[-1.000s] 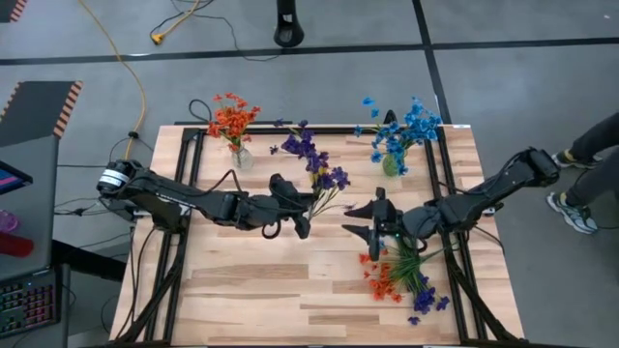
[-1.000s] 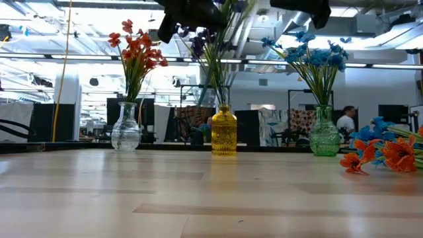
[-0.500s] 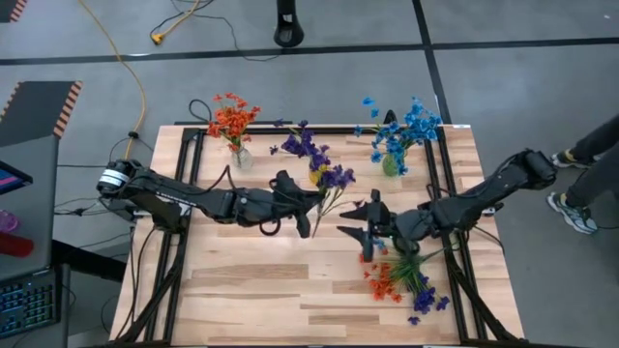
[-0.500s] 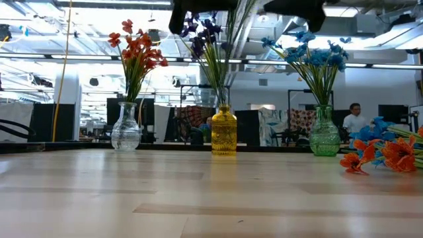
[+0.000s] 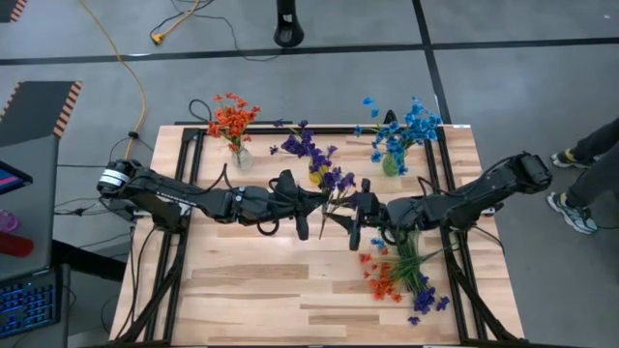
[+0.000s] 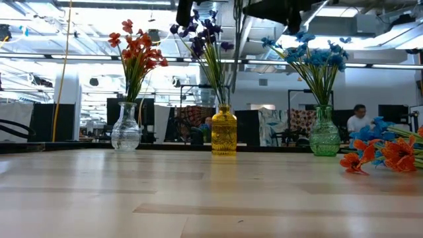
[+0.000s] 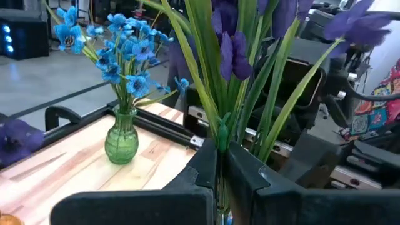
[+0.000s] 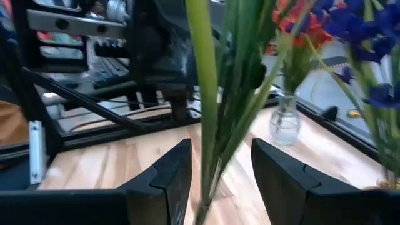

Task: Sort flowers into vase by color
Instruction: Put the left purple flower into the orange vase

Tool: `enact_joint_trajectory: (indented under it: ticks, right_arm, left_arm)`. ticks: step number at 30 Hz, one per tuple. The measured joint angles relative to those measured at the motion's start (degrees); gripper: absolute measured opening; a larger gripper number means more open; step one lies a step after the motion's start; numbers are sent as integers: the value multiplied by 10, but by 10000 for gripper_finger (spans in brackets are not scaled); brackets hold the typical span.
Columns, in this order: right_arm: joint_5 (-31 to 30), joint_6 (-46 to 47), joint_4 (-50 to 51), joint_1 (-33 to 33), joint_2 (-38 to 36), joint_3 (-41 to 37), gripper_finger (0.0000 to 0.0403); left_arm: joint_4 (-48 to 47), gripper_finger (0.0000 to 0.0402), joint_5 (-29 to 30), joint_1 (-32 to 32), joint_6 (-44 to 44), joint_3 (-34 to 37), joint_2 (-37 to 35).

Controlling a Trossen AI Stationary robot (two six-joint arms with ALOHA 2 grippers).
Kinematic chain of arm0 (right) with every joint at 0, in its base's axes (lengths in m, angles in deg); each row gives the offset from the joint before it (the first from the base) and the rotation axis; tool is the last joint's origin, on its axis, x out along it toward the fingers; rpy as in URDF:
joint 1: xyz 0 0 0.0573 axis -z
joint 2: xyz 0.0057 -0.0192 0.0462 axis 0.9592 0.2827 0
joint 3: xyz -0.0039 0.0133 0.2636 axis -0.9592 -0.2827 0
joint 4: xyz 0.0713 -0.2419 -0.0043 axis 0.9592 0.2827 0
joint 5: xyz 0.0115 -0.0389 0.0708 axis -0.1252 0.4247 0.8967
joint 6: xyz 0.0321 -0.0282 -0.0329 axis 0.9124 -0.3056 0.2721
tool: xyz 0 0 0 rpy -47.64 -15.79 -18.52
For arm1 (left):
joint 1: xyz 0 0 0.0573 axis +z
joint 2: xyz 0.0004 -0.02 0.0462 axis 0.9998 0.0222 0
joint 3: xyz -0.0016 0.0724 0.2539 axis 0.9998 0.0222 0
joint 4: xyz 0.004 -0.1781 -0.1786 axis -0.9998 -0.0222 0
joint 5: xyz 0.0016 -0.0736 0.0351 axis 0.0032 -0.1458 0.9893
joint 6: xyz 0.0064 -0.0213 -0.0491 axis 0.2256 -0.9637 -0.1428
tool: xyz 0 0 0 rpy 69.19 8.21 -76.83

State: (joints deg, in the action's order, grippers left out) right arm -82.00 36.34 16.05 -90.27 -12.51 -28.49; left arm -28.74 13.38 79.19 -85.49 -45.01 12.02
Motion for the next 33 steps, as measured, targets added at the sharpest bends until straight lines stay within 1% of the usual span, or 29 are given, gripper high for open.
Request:
enact_joint_trajectory:
  ticks: [3,6,13,17,22,26,29,33]
  right_arm:
    - [29,-1,-28,14,9,1,191]
    - [31,-2,-45,23,19,0,191]
    - [35,-1,-44,37,29,1,184]
    - [46,-12,-47,37,28,1,151]
    - [47,-28,-51,37,28,1,84]
    - [47,-29,-54,41,28,1,35]
    - [47,-29,-56,41,28,1,32]
    - [47,-30,-74,41,28,1,32]
  left_arm:
    - [3,1,-7,0,2,0,0]
    - [6,1,-9,0,3,0,0]
    - [18,1,-9,0,18,0,0]
    - [18,1,-9,0,19,0,0]
    - [18,2,-9,0,35,0,0]
    - [18,18,-9,0,52,0,0]
    - [18,39,-8,0,81,0,0]
    - [10,79,-9,0,110,0,-4]
